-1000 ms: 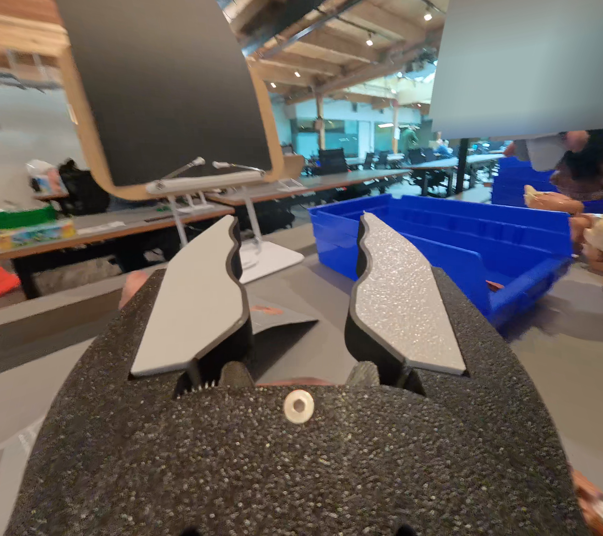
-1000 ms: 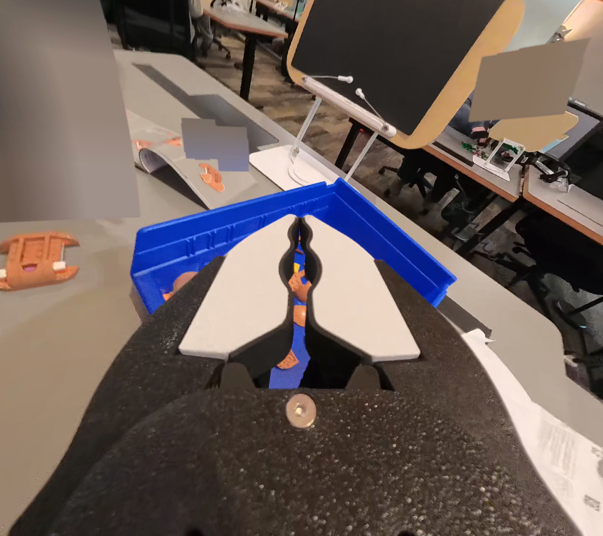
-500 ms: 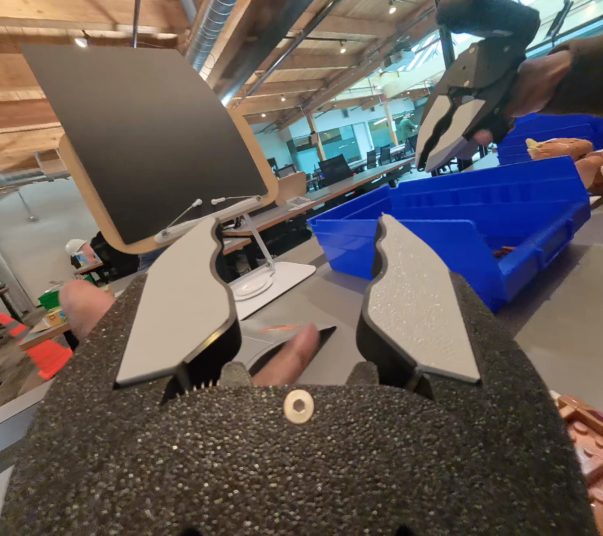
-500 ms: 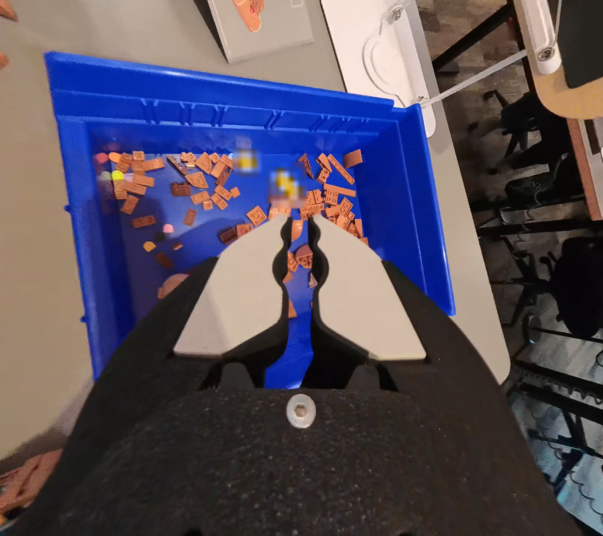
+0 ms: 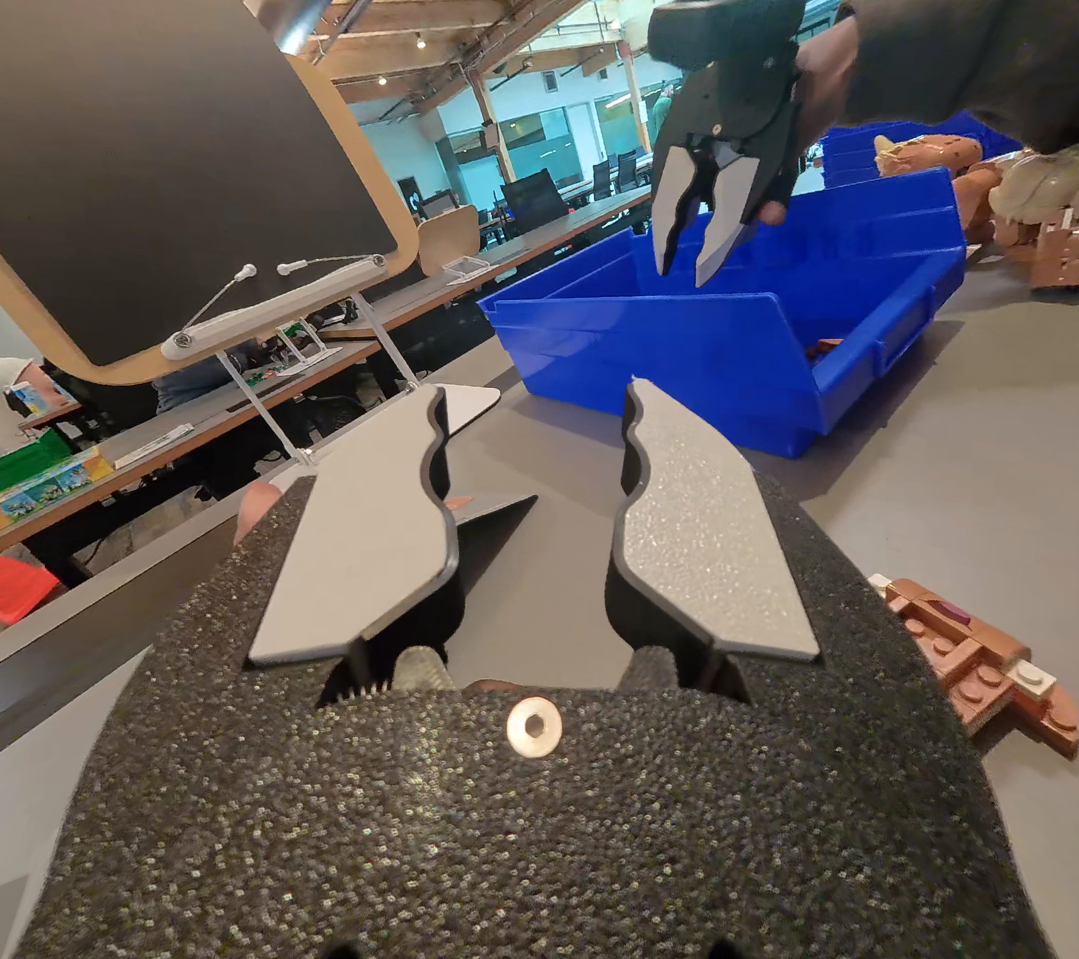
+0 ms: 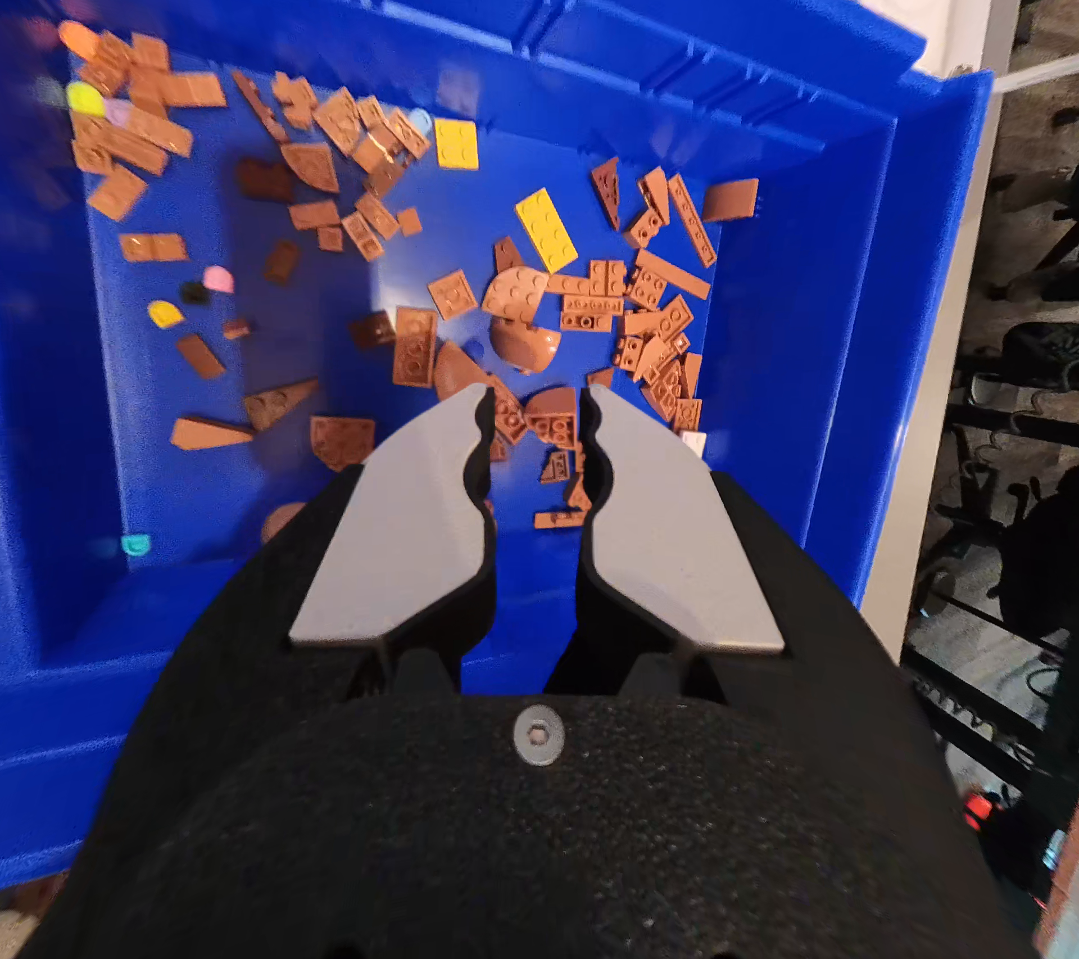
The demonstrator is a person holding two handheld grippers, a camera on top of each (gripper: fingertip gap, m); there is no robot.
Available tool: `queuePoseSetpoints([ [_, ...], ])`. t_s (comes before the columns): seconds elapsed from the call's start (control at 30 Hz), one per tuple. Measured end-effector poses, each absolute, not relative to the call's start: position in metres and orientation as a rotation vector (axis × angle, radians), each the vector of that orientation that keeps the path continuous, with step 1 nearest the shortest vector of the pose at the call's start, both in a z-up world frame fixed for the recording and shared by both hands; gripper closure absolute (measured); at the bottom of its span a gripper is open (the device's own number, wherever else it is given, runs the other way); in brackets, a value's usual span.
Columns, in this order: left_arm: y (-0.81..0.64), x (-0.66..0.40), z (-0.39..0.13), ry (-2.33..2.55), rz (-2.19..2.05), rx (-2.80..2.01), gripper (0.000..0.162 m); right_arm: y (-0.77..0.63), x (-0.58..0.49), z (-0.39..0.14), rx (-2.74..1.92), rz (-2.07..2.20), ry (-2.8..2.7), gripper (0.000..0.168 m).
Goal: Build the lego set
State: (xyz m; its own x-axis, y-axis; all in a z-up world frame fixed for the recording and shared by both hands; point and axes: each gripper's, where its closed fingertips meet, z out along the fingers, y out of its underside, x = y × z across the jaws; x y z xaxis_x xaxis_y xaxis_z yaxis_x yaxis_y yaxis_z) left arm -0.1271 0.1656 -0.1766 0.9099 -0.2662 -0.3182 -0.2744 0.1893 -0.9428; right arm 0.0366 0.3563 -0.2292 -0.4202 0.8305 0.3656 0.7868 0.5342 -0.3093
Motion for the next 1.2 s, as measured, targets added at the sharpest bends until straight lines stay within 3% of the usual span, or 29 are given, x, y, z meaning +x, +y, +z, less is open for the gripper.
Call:
queuePoseSetpoints([
  [0.5,0.166,-0.127,-0.182,0.458,-0.001,-1.438,0.105,0.391,0.051,-0.261,-1.301,-0.244,-2.534,0.136],
  [1.2,0.166,-0.125,-0.185,0.458,-0.007,-1.453,0.106,0.397,0.047,-0.286,-1.317,-0.356,-2.644,0.134],
])
